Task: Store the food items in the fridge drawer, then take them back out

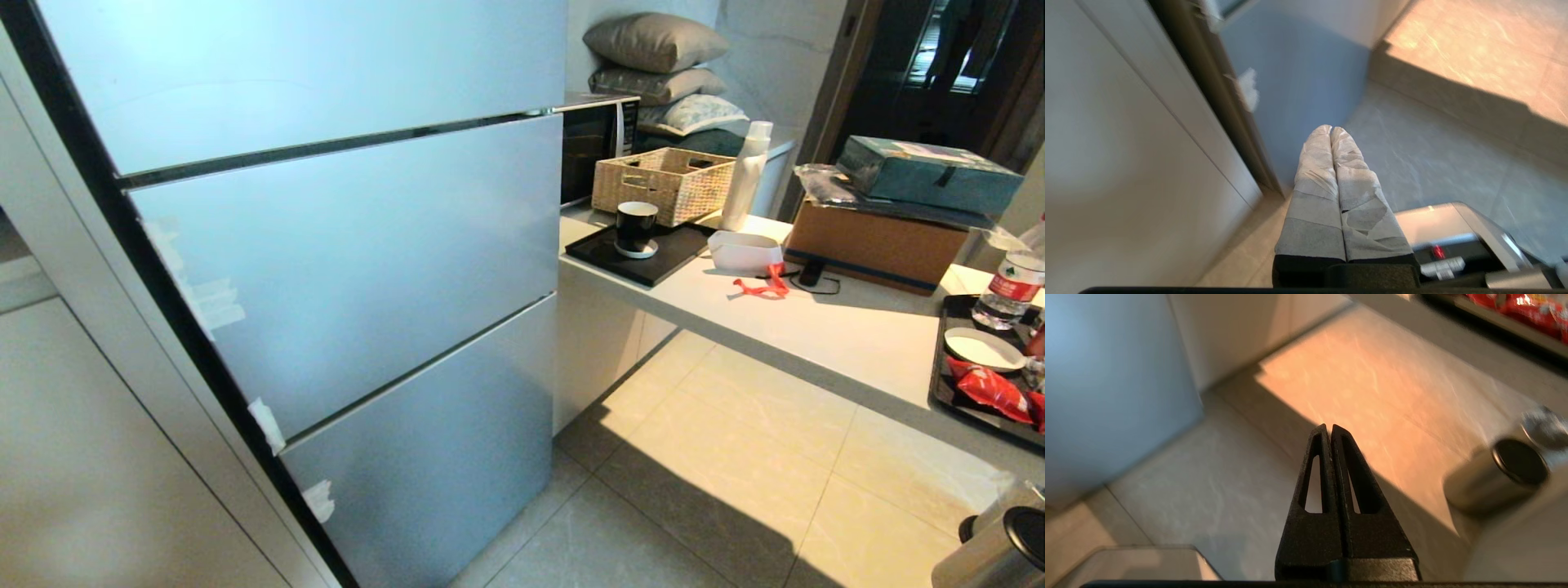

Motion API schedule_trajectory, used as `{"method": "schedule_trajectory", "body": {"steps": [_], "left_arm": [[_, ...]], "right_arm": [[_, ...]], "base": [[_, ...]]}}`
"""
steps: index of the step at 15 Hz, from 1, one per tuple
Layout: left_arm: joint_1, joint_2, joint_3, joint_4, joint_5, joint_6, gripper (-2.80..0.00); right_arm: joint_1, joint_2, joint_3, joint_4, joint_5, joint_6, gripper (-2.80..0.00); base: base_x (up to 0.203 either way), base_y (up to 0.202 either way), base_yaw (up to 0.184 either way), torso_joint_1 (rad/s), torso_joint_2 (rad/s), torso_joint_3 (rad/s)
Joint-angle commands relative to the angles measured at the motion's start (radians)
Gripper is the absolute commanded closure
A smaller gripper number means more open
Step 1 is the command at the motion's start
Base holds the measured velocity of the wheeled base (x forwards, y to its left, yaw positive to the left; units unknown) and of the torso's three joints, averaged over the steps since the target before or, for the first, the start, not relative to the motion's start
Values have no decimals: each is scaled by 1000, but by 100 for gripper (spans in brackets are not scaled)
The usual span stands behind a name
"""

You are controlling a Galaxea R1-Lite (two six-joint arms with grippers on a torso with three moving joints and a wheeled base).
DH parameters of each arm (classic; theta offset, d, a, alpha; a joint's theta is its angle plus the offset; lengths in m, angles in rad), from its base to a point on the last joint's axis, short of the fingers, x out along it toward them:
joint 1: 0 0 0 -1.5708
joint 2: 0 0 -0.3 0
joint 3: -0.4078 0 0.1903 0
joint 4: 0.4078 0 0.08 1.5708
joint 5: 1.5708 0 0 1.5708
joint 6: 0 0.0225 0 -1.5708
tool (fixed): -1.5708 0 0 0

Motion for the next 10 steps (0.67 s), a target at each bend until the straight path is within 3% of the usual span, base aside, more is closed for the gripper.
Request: {"method": "schedule_trajectory", "body": {"steps": [1, 3, 6, 8, 10], "left_arm": [[28, -45, 0, 11, 1, 5, 0], [39, -171, 1, 8, -16, 28, 0], [43, -271, 18, -37, -31, 48, 0], [44, -261, 23, -53, 8, -74, 0], [44, -261, 23, -55, 14, -86, 0]], "right_arm": [[8, -83, 19, 0, 21, -8, 0], [12, -182, 39, -15, 49, -8, 0], [14, -201, 50, -29, 57, 62, 0], [14, -202, 50, -28, 55, 63, 0], [14, -202, 50, -28, 53, 65, 0]], "base": [[0, 0, 0, 0, 0, 0], [0, 0, 0, 0, 0, 0], [0, 0, 0, 0, 0, 0], [0, 0, 0, 0, 0, 0], [0, 0, 0, 0, 0, 0]]}}
